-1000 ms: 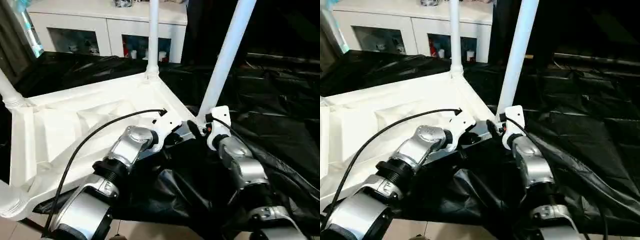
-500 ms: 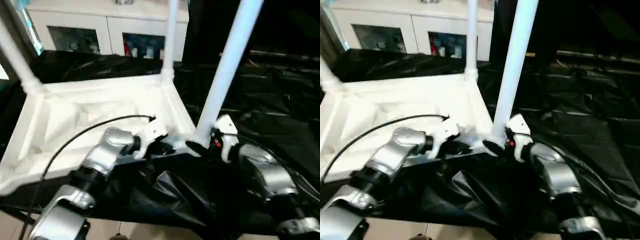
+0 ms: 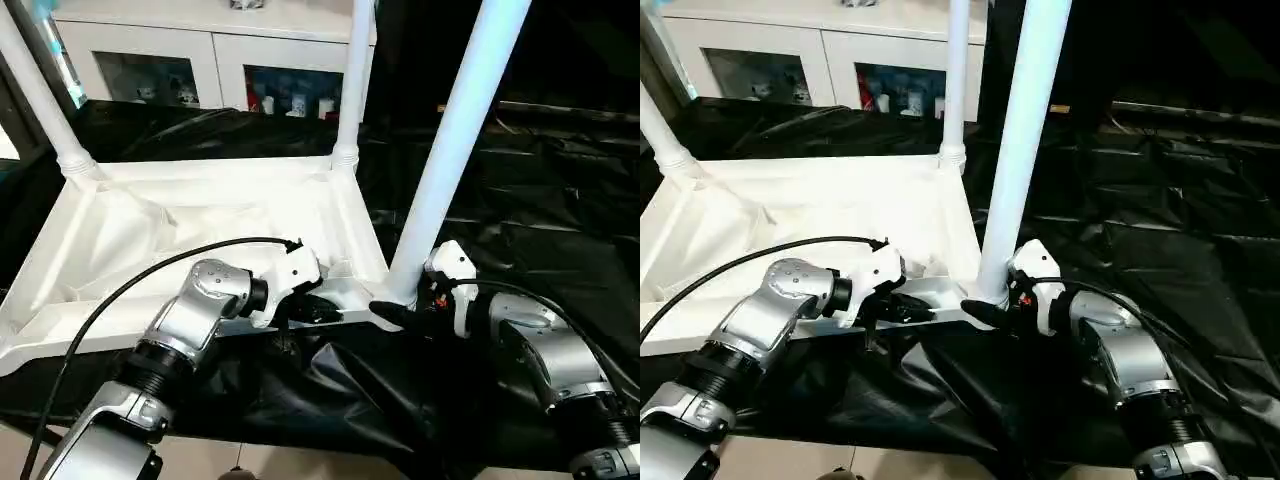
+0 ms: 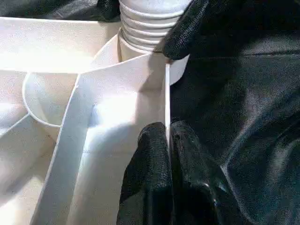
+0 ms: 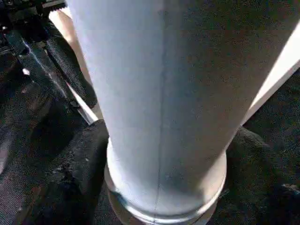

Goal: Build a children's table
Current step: Rotate leg to tighten

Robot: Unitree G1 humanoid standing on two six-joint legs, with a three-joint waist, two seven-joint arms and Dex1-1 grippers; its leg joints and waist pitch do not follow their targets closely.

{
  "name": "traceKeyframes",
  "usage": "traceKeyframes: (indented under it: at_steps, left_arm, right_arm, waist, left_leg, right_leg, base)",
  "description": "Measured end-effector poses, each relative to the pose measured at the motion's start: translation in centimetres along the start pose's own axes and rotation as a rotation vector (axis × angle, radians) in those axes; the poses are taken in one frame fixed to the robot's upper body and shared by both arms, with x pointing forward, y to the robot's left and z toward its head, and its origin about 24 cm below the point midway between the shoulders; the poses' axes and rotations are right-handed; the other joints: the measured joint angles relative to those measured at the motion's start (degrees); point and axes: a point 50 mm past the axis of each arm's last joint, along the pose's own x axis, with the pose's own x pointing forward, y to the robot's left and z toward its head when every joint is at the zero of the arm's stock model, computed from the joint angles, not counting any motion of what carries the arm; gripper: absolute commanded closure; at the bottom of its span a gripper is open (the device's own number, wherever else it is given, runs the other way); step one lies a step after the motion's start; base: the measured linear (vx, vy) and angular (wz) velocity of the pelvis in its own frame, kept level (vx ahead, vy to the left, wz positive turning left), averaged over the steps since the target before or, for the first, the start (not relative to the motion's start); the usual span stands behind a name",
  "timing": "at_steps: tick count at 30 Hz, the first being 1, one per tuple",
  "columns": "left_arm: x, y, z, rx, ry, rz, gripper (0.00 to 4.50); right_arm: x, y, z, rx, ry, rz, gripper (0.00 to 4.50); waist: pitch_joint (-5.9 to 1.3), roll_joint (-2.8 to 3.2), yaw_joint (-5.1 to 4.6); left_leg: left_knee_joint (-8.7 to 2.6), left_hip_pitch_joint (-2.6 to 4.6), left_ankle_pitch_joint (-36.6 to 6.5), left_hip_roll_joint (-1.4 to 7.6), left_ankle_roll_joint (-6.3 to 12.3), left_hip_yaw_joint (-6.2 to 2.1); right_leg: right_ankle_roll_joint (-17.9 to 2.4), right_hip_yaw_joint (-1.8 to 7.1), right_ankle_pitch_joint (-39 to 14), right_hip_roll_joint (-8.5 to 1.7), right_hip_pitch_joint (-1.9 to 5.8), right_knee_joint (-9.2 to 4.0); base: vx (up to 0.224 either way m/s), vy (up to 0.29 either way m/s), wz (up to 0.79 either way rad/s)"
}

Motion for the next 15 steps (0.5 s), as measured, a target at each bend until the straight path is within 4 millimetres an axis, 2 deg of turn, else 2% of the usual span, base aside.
traceKeyframes:
  at_steps: [5, 9, 12, 15]
  left_arm:
    - [0.0, 0.1, -0.1, -0.006, 0.001, 0.019, 4.5]
    - [0.7, 0.6, 0.2, -0.024, 0.002, 0.073, 4.5]
    - [2.6, 1.6, 1.1, -0.049, 0.008, 0.183, 4.5]
    - [4.0, 1.8, 1.9, -0.073, 0.008, 0.249, 4.5]
  right_arm:
    - [0.5, 0.3, -0.2, 0.036, -0.032, -0.045, 1.68]
    - [1.2, -0.1, -0.5, 0.078, -0.057, -0.154, 1.76]
    - [2.7, -1.0, -0.3, 0.137, -0.082, -0.375, 1.78]
    - [3.6, -1.6, 0.0, 0.191, -0.09, -0.524, 1.78]
  waist:
    - [0.0, 0.0, -0.1]
    - [-0.01, -0.02, -0.35]
    - [-0.02, -0.06, -0.57]
    - [-0.03, -0.06, -0.59]
  left_leg:
    - [0.04, 0.02, 0.0, 0.0, 0.0, 0.01]
    - [0.14, 0.03, 0.0, -0.01, 0.02, 0.03]
    - [0.19, 0.06, 0.1, -0.04, 0.04, 0.05]
    - [0.18, 0.04, 0.1, -0.08, 0.05, 0.09]
  right_leg:
    - [0.0, 0.02, 0.0, 0.0, 0.0, 0.05]
    - [-0.1, 0.09, 0.1, -0.01, 0.01, 0.08]
    - [-0.1, 0.12, 0.3, -0.03, 0.04, 0.06]
    - [-0.1, 0.14, 0.3, -0.09, 0.05, 0.0]
  base:
    - [0.0, 0.0, 0.0]
    - [0.0, 0.0, 0.0]
    - [0.0, 0.0, 0.0]
    - [0.0, 0.0, 0.0]
